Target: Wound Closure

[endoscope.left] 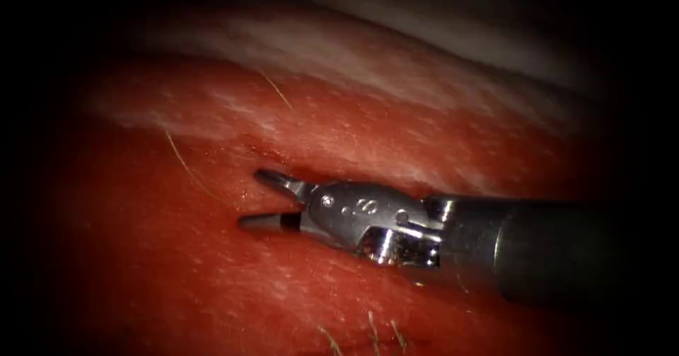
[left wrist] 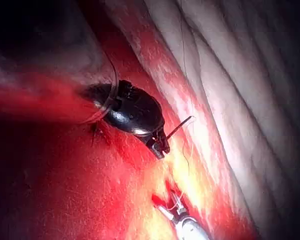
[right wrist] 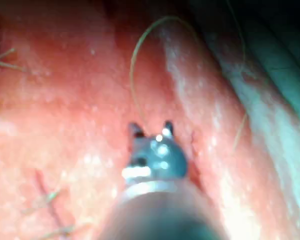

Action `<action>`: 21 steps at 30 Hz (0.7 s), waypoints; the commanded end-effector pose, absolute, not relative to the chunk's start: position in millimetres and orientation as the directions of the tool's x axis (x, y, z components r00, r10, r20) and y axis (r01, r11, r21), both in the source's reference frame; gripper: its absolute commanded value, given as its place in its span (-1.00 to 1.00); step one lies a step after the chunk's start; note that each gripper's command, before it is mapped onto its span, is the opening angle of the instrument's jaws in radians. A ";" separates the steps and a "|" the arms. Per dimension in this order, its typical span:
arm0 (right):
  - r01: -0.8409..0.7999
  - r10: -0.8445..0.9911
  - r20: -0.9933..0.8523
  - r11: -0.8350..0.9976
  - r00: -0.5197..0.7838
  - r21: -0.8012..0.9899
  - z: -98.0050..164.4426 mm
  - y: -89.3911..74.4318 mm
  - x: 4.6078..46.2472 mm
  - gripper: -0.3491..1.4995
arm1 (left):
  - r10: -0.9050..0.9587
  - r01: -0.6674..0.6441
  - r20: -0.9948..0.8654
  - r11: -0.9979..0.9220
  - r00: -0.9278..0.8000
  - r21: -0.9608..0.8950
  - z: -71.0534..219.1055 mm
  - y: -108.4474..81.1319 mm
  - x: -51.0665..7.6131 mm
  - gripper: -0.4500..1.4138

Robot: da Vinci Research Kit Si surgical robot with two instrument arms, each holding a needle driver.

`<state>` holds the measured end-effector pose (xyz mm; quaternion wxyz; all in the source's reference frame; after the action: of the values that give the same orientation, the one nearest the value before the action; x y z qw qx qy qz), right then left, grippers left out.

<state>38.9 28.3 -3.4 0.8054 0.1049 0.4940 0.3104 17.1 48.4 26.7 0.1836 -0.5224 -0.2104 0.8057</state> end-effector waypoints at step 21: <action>-0.248 0.597 -0.711 0.802 0.371 0.544 -11.0 22.9 40.2 -1.00 | 0.514 -0.072 -0.763 -0.844 -0.392 -0.532 27.8 47.1 16.6 -0.89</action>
<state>39.2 22.7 -11.2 0.8101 0.1773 0.4936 0.2620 17.0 47.5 27.2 0.1815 -0.5208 -0.2113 0.8070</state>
